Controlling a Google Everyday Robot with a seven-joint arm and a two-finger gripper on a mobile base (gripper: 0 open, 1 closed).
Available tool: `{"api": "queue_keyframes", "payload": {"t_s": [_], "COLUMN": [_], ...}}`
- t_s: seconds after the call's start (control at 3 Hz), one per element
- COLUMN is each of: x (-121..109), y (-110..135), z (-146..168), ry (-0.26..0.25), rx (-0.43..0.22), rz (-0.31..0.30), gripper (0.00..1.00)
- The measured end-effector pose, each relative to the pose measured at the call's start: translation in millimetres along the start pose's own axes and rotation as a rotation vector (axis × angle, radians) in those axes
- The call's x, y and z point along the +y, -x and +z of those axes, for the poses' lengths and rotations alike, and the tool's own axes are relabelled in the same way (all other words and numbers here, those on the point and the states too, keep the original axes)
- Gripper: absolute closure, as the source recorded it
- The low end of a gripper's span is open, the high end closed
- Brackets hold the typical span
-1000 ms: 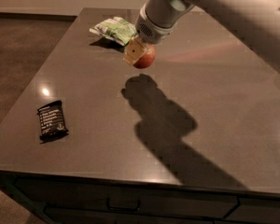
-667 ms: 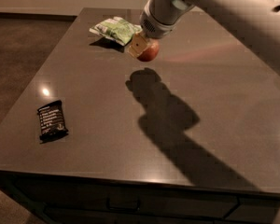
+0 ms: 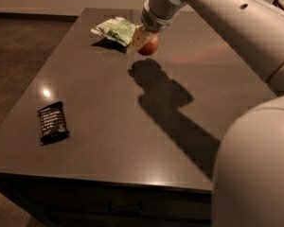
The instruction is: Move apple near green jalapeno chip bag
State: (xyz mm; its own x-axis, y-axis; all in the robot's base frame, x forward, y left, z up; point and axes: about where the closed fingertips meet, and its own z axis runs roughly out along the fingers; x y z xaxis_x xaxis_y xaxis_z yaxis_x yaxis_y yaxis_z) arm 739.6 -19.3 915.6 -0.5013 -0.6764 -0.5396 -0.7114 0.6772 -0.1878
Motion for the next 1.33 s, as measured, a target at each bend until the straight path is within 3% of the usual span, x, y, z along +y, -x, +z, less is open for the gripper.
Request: {"api": "queue_keyframes", "payload": {"t_s": [0.33, 0.67, 1.33], "x": [-14, -21, -17], "y": [3, 5, 16], "z": [27, 46, 71], "ry": [0.035, 0.059, 0.113], "rx": [0.009, 0.007, -0.018], "rz": [0.031, 0.052, 0.051], "gripper": [1.0, 0.84, 0.38]}}
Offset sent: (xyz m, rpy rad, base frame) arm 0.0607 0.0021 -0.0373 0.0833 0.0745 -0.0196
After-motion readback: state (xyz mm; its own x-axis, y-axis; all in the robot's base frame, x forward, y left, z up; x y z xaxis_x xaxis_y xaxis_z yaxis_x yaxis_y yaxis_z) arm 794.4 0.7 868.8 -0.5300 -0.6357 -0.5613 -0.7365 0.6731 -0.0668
